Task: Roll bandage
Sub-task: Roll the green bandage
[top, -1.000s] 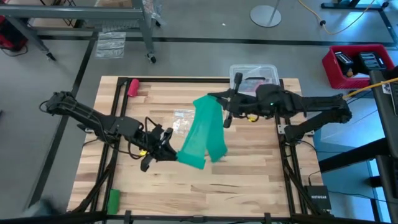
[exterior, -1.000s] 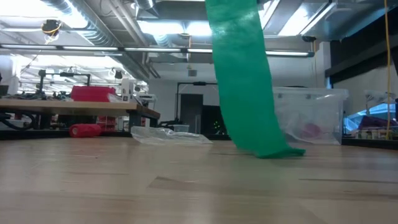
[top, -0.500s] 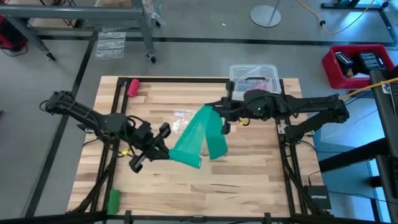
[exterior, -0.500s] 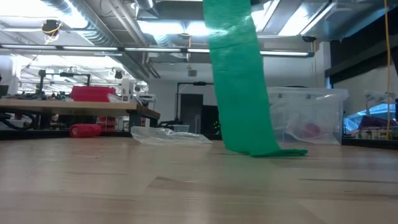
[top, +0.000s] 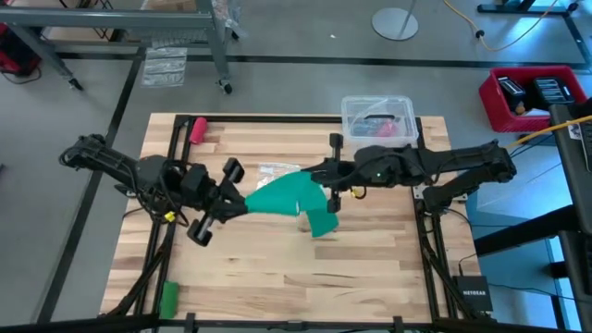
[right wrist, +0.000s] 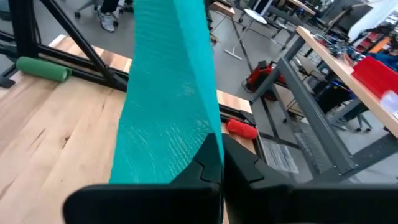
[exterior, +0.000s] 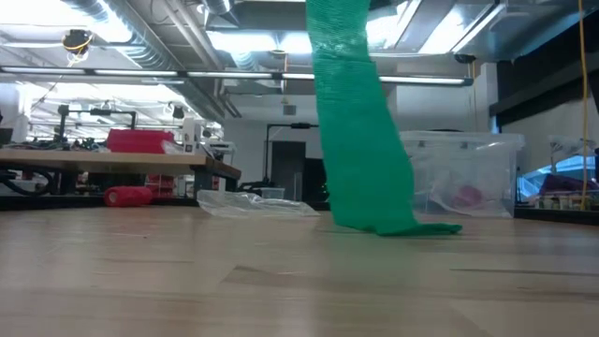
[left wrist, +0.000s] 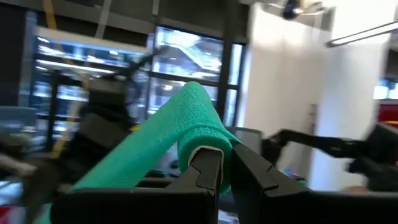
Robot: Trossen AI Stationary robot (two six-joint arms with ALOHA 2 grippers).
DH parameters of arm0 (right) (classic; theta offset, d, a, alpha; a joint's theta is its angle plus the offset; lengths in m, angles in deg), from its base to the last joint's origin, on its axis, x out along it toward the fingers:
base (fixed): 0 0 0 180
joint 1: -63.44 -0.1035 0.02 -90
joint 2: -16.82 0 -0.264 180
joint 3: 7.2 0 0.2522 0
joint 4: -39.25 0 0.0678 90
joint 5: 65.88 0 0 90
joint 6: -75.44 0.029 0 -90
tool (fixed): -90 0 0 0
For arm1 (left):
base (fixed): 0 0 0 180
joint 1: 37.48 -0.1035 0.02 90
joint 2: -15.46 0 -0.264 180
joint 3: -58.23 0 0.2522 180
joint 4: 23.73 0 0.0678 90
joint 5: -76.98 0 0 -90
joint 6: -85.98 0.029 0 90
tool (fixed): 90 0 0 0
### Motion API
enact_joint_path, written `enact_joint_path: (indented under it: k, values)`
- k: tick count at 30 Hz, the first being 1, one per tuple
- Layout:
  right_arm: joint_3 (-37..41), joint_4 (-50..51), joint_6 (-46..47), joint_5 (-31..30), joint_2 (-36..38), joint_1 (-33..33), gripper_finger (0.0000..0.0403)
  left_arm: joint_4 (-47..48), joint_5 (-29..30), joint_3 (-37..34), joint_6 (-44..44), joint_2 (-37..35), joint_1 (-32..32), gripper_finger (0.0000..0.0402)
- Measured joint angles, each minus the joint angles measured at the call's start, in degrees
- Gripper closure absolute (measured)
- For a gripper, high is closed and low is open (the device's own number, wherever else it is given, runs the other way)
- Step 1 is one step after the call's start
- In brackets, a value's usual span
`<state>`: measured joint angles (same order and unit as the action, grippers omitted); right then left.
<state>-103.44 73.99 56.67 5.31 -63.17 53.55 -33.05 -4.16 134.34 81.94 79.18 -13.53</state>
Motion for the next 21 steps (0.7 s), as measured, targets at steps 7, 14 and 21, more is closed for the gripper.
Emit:
enact_joint_path:
  k: [7, 14, 21]
  values:
    - [0.02, -0.48, 6.64, -1.33, 0.0, -0.16, 0.0374, -0.1, 2.84, 0.02, -0.26, -0.22, -0.5, 0.0384]
    - [0.08, -1.65, 8.19, -1.24, 0.7, -0.22, 0.0268, -0.01, 5.31, 0.07, -0.28, -0.62, -0.53, 0.0384]
    - [-6.94, -0.18, 8.08, -0.64, 2.79, -0.26, 0.015, 0.13, 5.57, 0.11, -0.41, -0.85, -0.7, 0.0384]
